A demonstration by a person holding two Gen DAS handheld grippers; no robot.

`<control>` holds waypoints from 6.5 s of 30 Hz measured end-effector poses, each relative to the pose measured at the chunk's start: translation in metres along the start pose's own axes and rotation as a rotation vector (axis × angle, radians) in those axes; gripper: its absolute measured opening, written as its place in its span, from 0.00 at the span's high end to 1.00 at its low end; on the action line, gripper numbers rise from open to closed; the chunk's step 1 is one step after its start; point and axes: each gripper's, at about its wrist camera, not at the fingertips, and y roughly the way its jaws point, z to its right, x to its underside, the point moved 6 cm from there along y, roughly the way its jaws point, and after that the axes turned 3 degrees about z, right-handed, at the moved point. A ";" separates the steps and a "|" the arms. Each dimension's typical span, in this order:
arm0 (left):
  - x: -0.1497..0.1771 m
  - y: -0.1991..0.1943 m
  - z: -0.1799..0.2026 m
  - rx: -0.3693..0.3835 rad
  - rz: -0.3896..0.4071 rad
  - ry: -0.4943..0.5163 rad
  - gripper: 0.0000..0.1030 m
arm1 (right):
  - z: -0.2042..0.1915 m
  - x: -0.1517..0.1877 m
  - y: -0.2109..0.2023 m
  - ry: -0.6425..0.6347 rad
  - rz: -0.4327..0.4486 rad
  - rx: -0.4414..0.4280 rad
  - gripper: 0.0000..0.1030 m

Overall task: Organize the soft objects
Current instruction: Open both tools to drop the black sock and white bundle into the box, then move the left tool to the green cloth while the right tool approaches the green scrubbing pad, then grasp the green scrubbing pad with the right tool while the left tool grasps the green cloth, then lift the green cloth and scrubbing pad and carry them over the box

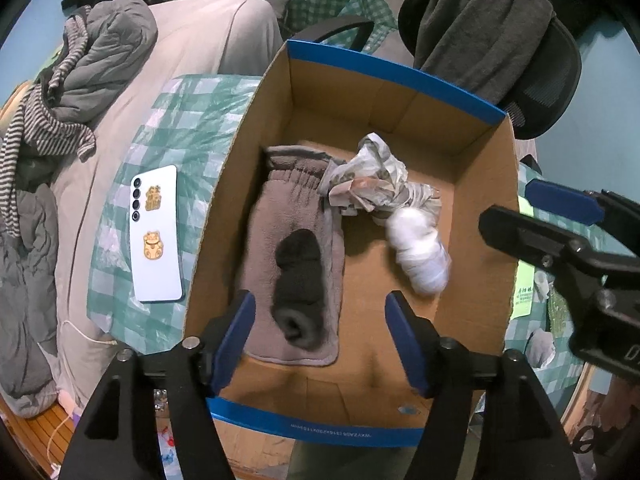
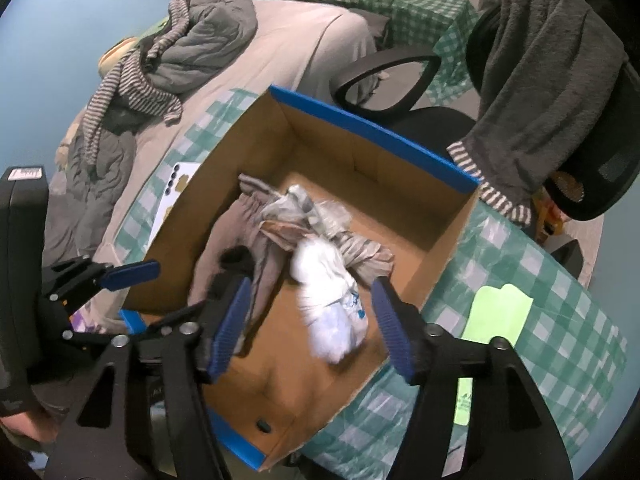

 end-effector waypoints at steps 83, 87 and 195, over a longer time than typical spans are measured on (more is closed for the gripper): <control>0.027 0.032 0.226 0.090 -0.128 0.316 0.29 | 0.245 0.189 -0.074 0.364 -0.065 0.227 0.34; 0.032 0.041 0.234 0.086 -0.142 0.322 0.29 | 0.250 0.204 -0.061 0.372 -0.091 0.212 0.34; 0.003 0.044 0.245 0.171 -0.111 0.096 0.97 | 0.264 0.184 -0.082 0.327 0.033 0.157 0.80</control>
